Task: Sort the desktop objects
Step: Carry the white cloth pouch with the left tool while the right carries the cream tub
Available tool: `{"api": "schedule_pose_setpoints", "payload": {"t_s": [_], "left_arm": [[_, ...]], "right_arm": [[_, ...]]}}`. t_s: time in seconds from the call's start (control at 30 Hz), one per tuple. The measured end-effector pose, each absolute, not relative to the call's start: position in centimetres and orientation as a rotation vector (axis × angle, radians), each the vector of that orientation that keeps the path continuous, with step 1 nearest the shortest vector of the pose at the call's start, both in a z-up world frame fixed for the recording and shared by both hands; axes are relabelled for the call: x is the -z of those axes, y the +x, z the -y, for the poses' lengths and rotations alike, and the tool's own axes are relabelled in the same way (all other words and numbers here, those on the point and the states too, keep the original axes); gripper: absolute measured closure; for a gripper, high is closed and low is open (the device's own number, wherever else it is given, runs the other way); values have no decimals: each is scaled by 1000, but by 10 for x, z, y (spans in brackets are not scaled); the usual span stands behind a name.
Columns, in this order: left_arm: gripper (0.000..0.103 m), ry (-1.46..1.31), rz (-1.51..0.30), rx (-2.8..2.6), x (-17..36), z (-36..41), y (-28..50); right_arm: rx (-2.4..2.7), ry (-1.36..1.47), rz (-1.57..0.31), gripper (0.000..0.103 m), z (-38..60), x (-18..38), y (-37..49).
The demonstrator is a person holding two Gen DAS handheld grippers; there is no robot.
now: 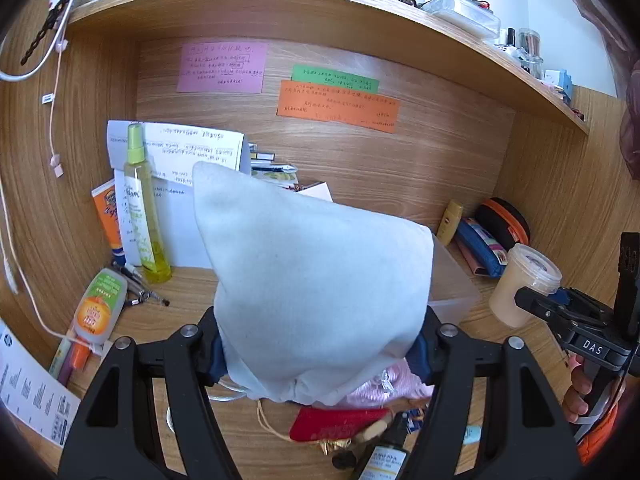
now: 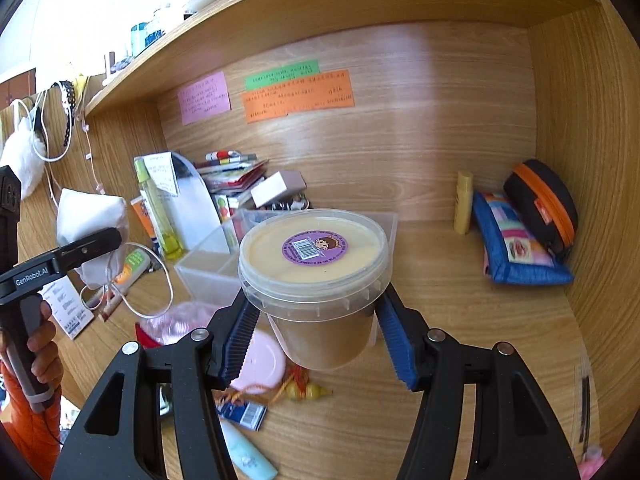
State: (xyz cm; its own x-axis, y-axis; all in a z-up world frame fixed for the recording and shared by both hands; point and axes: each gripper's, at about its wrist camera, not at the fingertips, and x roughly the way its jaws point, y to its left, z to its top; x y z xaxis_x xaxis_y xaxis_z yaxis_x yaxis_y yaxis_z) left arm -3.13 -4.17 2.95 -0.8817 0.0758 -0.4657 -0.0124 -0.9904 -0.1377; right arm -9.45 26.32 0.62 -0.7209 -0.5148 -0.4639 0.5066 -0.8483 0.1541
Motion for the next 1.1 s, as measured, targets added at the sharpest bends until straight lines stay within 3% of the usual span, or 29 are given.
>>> {"api": "schedule_pose_setpoints", "payload": {"t_s": [0.6,1.1], "left_arm": [[35,-751,240,-2978,-43,43,-116],[35,-1036,144,-2859,19,20,-184]], "right_arm": [[2467,692,-25,48,-223,-33,-165],[2395,877,-49,48,-192,13,-204]]}}
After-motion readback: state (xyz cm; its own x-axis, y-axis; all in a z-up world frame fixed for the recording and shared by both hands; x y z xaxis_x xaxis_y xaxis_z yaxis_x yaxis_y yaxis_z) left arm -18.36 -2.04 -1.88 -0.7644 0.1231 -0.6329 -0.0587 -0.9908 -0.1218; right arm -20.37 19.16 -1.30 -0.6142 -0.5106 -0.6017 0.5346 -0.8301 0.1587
